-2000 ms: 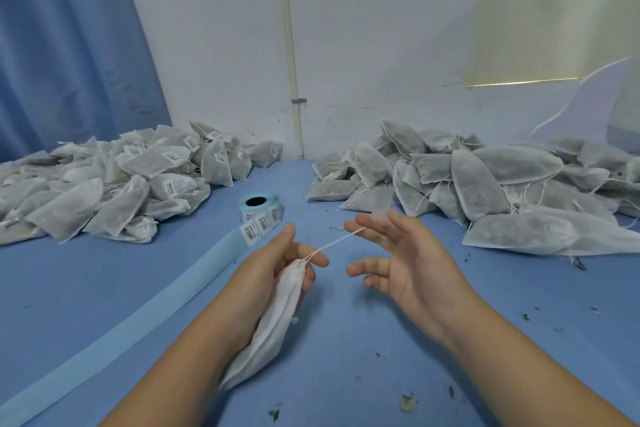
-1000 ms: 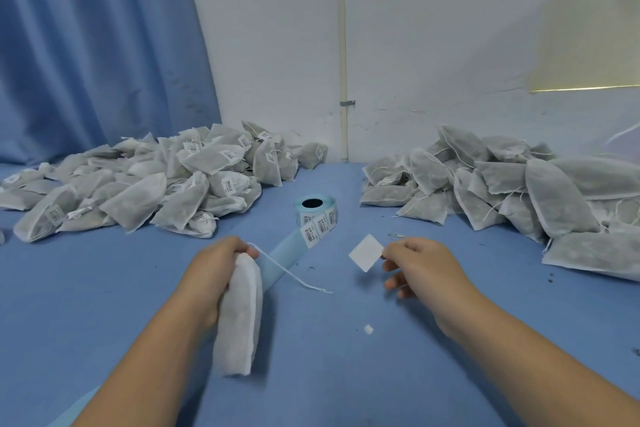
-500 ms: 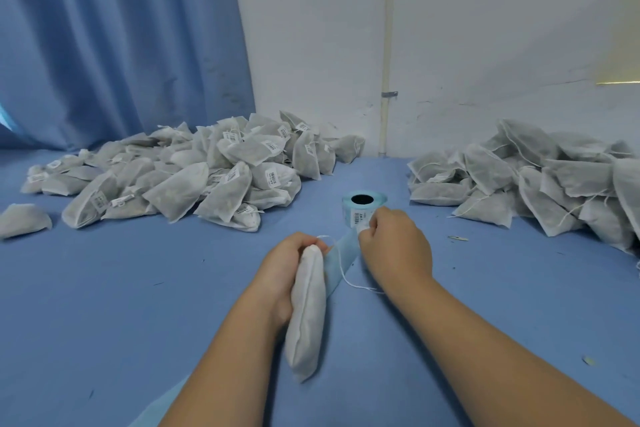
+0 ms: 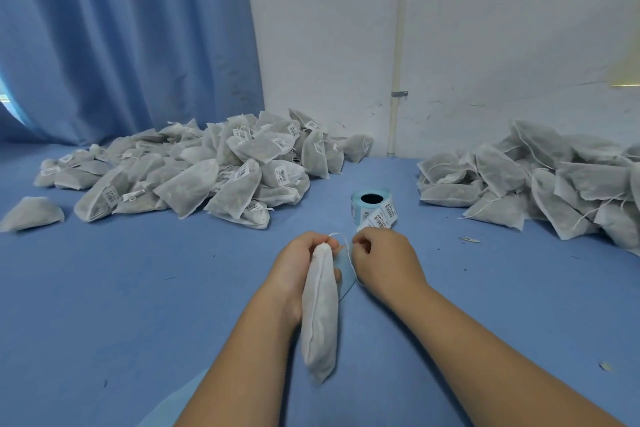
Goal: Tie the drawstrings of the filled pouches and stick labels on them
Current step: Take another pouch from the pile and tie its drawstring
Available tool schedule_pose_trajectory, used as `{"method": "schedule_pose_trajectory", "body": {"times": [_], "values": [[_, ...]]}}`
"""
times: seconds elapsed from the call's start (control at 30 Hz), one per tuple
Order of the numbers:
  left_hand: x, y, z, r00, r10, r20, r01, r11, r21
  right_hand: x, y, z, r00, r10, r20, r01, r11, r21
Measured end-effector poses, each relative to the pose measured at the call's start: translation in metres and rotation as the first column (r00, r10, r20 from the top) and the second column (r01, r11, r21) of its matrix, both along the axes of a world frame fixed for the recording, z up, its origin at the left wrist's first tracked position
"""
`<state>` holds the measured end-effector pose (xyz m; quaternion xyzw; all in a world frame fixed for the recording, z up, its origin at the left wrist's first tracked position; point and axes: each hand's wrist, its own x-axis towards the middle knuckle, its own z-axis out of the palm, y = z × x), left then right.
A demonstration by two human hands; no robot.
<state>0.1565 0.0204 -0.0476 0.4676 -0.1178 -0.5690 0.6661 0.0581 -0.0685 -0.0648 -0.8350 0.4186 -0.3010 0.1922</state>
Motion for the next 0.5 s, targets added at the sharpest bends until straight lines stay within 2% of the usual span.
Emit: {"method": "schedule_pose_trajectory", "body": {"times": [0.2, 0.33, 0.43, 0.5], "values": [[-0.003, 0.003, 0.005, 1.0, 0.026, 0.011, -0.026, 1.0, -0.008, -0.014, -0.007, -0.001, 0.986, 0.165, 0.028, -0.167, 0.981, 0.101], [-0.007, 0.01, 0.014, 0.991, 0.119, 0.059, -0.113, 0.99, -0.086, -0.037, -0.012, 0.007, 0.975, 0.095, 0.201, -0.142, 0.963, 0.23], [-0.015, 0.017, 0.022, 0.984, 0.077, 0.161, -0.051, 0.986, -0.161, -0.061, -0.011, 0.019, 0.955, 0.074, 0.288, -0.148, 0.957, 0.247], [-0.026, 0.019, 0.026, 0.967, 0.003, 0.253, 0.046, 0.981, -0.187, -0.077, -0.003, 0.029, 0.922, 0.121, 0.368, -0.23, 0.935, 0.27]]}}
